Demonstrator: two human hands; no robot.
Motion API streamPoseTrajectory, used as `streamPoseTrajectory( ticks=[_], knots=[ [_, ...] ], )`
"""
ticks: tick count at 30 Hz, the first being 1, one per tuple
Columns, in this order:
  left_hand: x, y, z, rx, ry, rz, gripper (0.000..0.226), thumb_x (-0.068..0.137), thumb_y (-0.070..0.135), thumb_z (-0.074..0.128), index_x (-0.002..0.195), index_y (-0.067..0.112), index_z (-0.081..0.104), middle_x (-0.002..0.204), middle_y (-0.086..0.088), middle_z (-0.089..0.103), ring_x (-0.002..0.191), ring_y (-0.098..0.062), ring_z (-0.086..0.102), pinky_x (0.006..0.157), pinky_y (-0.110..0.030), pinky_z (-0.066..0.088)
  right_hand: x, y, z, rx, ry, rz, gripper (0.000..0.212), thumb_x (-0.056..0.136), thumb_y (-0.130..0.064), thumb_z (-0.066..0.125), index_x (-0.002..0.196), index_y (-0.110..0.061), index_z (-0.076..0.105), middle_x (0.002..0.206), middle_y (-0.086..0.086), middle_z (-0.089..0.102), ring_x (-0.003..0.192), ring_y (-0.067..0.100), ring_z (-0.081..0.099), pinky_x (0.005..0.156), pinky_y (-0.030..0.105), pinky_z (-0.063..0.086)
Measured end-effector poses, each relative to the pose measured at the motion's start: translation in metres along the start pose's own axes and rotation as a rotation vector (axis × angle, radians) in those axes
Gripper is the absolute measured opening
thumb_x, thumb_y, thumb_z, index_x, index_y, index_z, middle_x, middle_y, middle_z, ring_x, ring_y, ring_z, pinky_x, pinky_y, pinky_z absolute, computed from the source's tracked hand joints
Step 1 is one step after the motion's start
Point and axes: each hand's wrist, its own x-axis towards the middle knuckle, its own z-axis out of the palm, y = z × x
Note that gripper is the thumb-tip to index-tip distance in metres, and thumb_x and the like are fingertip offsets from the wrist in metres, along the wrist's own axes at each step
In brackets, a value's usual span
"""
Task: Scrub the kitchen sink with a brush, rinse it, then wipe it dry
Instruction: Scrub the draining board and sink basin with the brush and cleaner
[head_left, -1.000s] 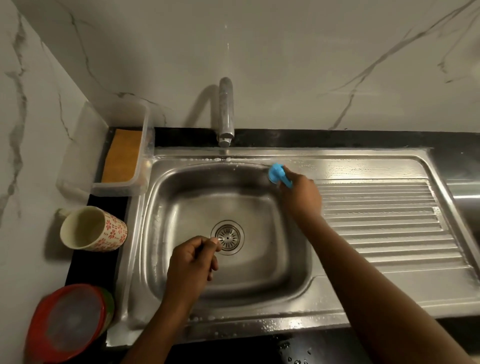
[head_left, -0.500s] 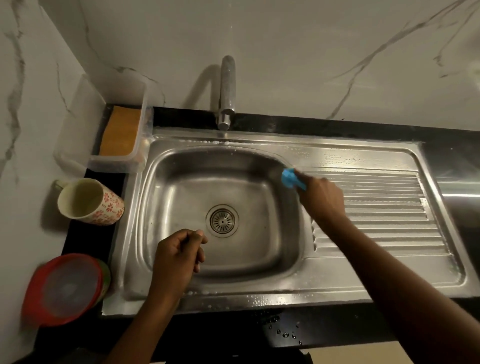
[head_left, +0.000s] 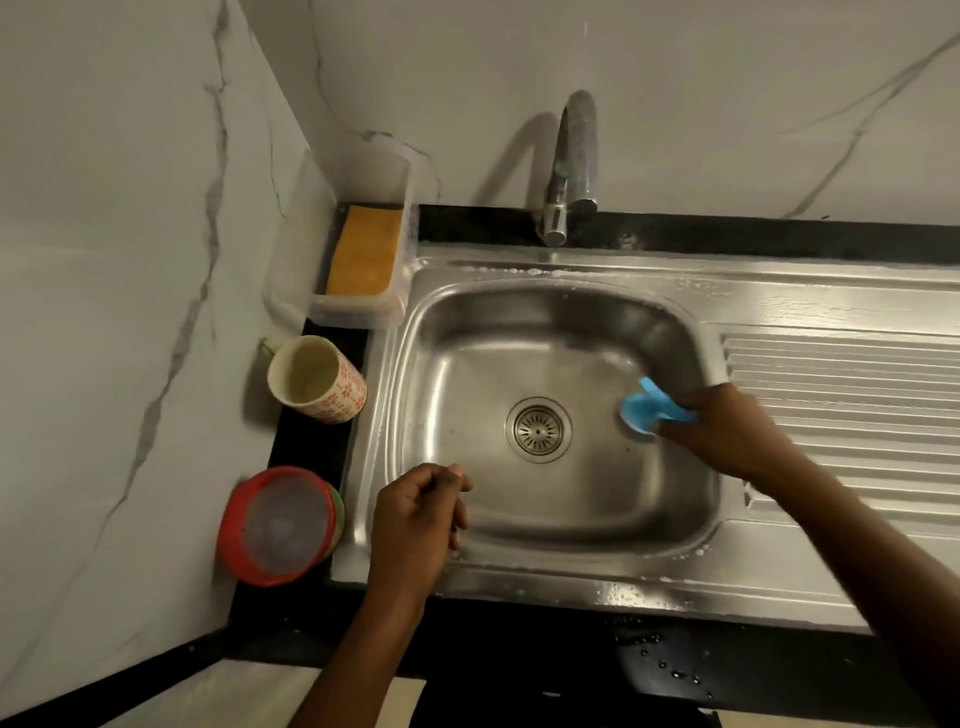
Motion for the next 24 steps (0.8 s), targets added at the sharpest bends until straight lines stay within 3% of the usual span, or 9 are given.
streamPoseTrajectory(
  ticks=[3,6,8,11,15,17,20,22,24],
  knots=[
    [-0.01,0.005,-0.014,0.009,0.015,-0.003,0.027,0.103,0.017,0.061,0.081,0.009,0.073,0.059,-0.012,0.06,0.05,-0.02,0.052,0.046,-0.024,0.043,0.007,-0.067,0.05,0.608,-0.246,0.085,0.027,0.096,-0.044,0.073,0.104,-0.018,0.077,0.059,-0.001,0.051,0.043,0.011,0.041,0.042,0.022,0.029],
    [-0.02,0.01,-0.029,0.021,0.021,-0.012,0.027,0.103,0.018,0.061,0.08,0.009,0.073,0.06,-0.011,0.061,0.051,-0.021,0.051,0.046,-0.023,0.043,0.012,-0.149,0.1,1.07,-0.496,0.237,0.028,0.099,-0.041,0.07,0.108,-0.014,0.069,0.056,-0.004,0.034,0.04,0.008,0.025,0.037,0.016,0.018],
    [-0.025,0.014,-0.037,0.027,0.027,-0.031,0.027,0.102,0.018,0.062,0.079,0.008,0.073,0.06,-0.015,0.061,0.051,-0.022,0.051,0.045,-0.023,0.042,0.025,-0.194,0.123,1.269,-0.516,0.317,0.026,0.097,-0.039,0.073,0.102,-0.015,0.065,0.057,-0.003,0.033,0.039,0.007,0.023,0.037,0.018,0.019],
    [-0.029,0.018,-0.044,0.036,0.008,-0.052,0.029,0.101,0.018,0.061,0.075,0.015,0.074,0.065,-0.023,0.061,0.054,-0.023,0.053,0.047,-0.026,0.043,0.055,-0.234,0.141,1.48,-0.401,0.452,0.028,0.091,-0.037,0.08,0.088,-0.015,0.063,0.054,-0.003,0.038,0.035,0.007,0.027,0.036,0.019,0.025],
    [-0.022,0.016,-0.048,0.038,-0.037,-0.062,0.03,0.102,0.019,0.06,0.075,0.019,0.074,0.067,-0.026,0.06,0.054,-0.025,0.052,0.046,-0.024,0.043,0.064,-0.231,0.154,1.446,-0.432,0.527,0.03,0.087,-0.037,0.084,0.085,-0.015,0.064,0.051,-0.004,0.04,0.035,0.008,0.028,0.036,0.02,0.027],
    [-0.018,0.014,-0.049,0.041,-0.048,-0.061,0.03,0.102,0.019,0.061,0.075,0.019,0.074,0.063,-0.021,0.061,0.053,-0.025,0.052,0.046,-0.024,0.042,0.038,-0.205,0.166,1.242,-0.597,0.557,0.031,0.088,-0.036,0.083,0.084,-0.013,0.063,0.05,-0.004,0.04,0.034,0.008,0.028,0.036,0.017,0.024],
    [-0.009,0.012,-0.053,0.054,-0.061,-0.059,0.028,0.101,0.022,0.061,0.076,0.019,0.073,0.062,-0.016,0.062,0.052,-0.023,0.052,0.046,-0.024,0.043,-0.003,-0.171,0.176,1.099,-0.949,0.588,0.025,0.094,-0.032,0.077,0.099,-0.011,0.064,0.054,-0.005,0.034,0.035,0.005,0.022,0.033,0.015,0.02],
    [-0.004,0.011,-0.057,0.057,-0.064,-0.055,0.029,0.101,0.021,0.061,0.075,0.02,0.074,0.062,-0.016,0.063,0.051,-0.022,0.052,0.046,-0.023,0.043,0.007,-0.173,0.174,1.121,-0.969,0.558,0.021,0.097,-0.03,0.073,0.093,-0.013,0.061,0.053,-0.006,0.032,0.034,0.004,0.021,0.032,0.014,0.018],
    [0.0,0.012,-0.059,0.074,-0.057,-0.038,0.031,0.102,0.019,0.06,0.075,0.022,0.075,0.061,-0.015,0.062,0.05,-0.021,0.052,0.046,-0.023,0.043,0.049,-0.192,0.171,1.25,-0.837,0.513,0.029,0.099,-0.031,0.07,0.08,-0.017,0.054,0.043,-0.007,0.031,0.029,0.004,0.021,0.029,0.015,0.018]
  ],
)
